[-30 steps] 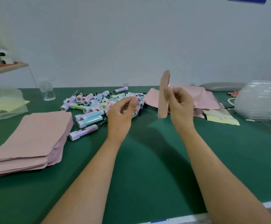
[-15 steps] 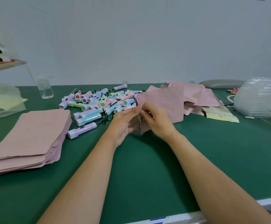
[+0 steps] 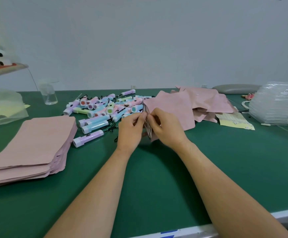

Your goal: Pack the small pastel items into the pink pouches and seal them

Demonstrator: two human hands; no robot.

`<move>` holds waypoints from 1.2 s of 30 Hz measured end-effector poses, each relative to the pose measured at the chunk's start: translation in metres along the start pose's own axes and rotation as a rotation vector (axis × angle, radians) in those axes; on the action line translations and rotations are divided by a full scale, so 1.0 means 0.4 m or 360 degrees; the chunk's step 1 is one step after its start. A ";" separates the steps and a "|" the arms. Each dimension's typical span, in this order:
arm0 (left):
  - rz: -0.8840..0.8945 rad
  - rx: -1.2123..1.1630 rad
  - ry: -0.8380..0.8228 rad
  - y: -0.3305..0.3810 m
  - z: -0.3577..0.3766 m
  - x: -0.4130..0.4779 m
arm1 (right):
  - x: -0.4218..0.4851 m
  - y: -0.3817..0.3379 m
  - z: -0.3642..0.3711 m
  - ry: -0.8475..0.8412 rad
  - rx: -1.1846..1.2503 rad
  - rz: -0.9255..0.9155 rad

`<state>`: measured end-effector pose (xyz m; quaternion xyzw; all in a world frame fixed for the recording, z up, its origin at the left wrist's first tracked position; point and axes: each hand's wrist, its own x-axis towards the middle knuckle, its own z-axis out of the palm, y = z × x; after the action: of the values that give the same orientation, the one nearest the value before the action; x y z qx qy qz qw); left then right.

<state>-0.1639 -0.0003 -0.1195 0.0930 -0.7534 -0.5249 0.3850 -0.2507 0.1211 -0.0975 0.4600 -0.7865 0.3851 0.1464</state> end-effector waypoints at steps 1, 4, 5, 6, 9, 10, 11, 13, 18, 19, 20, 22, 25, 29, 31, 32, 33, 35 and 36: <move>0.0094 0.0137 0.0045 0.001 0.007 -0.004 | 0.003 -0.005 0.001 -0.0019 -0.0024 0.0038; 0.0219 0.0274 0.0115 0.012 0.009 -0.010 | 0.012 -0.014 -0.003 -0.0107 -0.0131 0.0093; 0.0256 0.0360 0.0130 0.015 0.008 -0.010 | 0.014 -0.017 -0.005 -0.0114 -0.0179 0.0094; 0.0303 0.0486 0.0147 0.017 0.008 -0.010 | 0.015 -0.021 -0.006 -0.0106 -0.0247 0.0088; 0.0338 0.0753 0.0259 0.019 0.013 -0.010 | 0.019 -0.037 -0.001 -0.0043 -0.0418 0.0051; 0.0318 0.0752 0.0299 0.020 0.016 -0.010 | 0.021 -0.040 0.002 -0.0019 -0.0397 0.0038; 0.0298 0.0737 0.0327 0.023 0.020 -0.011 | 0.022 -0.041 0.002 -0.0003 -0.0335 0.0023; 0.0275 0.0729 0.0352 0.034 0.026 -0.014 | 0.026 -0.038 -0.002 0.0002 -0.0216 -0.0005; 0.0284 0.0879 0.0486 0.043 0.029 -0.017 | 0.036 -0.041 0.003 0.0026 -0.0189 -0.0084; 0.0318 0.0829 0.0483 0.043 0.027 -0.017 | 0.038 -0.036 0.005 0.0031 -0.0104 -0.0074; 0.0354 0.0740 0.0441 0.044 0.023 -0.015 | 0.036 -0.028 0.006 0.0033 0.0007 -0.0051; 0.0385 0.0570 0.0244 0.045 0.013 -0.011 | 0.023 -0.005 0.003 0.0017 0.0173 0.0001; 0.0413 0.0743 -0.0077 0.039 0.001 -0.011 | 0.002 0.019 -0.004 0.0041 0.0383 0.0078; 0.0568 0.1075 -0.0101 0.046 0.005 -0.011 | 0.006 0.023 -0.018 0.0177 0.0532 0.0245; 0.0629 0.1126 -0.0109 0.052 0.008 -0.015 | 0.007 0.021 -0.021 0.0083 0.0596 0.0445; 0.0651 0.1175 -0.0111 0.053 0.010 -0.018 | 0.007 0.018 -0.021 0.0018 0.0651 0.0554; 0.0666 0.1225 -0.0110 0.052 0.012 -0.019 | 0.005 0.015 -0.021 -0.0033 0.0697 0.0637; 0.0679 0.1301 -0.0091 0.053 0.018 -0.023 | 0.004 0.009 -0.021 -0.0095 0.0647 0.0686; 0.0674 0.1321 -0.0082 0.053 0.019 -0.022 | 0.004 0.007 -0.020 -0.0140 0.0559 0.0679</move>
<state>-0.1573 0.0192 -0.1067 0.0703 -0.9113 -0.0912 0.3952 -0.2552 0.1268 -0.0925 0.3187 -0.7924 0.5174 -0.0542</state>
